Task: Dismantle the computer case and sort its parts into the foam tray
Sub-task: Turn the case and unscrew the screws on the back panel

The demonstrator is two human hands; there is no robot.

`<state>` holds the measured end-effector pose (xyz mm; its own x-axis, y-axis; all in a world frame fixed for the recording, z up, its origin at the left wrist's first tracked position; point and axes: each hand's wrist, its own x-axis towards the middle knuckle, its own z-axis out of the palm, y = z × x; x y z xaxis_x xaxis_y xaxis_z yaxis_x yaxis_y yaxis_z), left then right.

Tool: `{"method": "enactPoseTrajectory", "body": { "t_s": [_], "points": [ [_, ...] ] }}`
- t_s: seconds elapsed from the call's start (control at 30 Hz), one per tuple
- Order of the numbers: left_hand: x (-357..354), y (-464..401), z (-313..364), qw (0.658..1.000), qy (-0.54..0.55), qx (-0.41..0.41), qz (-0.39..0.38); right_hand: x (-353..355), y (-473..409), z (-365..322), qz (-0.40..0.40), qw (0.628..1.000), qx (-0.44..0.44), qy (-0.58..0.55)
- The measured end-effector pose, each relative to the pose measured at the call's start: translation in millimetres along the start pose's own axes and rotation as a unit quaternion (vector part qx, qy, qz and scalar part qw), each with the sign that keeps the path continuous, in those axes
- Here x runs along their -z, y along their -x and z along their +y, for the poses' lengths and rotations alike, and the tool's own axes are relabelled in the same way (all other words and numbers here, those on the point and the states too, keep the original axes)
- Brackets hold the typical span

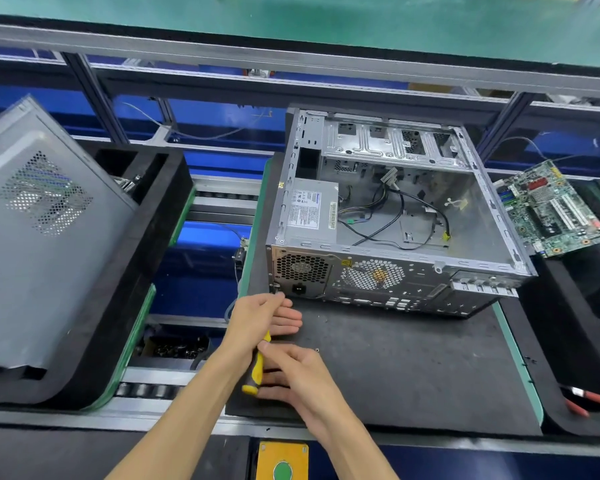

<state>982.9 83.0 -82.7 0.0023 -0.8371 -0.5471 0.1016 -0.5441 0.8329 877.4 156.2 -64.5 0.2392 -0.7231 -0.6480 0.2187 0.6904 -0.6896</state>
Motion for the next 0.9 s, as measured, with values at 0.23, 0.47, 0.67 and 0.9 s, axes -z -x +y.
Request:
{"method": "enactPoseTrajectory", "body": {
  "t_s": [0.23,0.47,0.67,0.9],
  "points": [
    [2,0,-9,0.994,0.066,0.073,-0.049,1,5,-2,0.021,0.997,0.004,0.069],
    [0,4,-16,0.997,-0.037,0.010,0.069,14,19,-5,0.049,0.989,-0.019,0.140],
    [11,10,-15,0.901,-0.358,-0.185,0.161,38,30,-11,0.089,0.991,-0.073,0.066],
    [-9,22,-15,0.853,-0.449,-0.252,-0.086,54,41,-8,0.079,0.991,-0.095,0.049]
  ]
}}
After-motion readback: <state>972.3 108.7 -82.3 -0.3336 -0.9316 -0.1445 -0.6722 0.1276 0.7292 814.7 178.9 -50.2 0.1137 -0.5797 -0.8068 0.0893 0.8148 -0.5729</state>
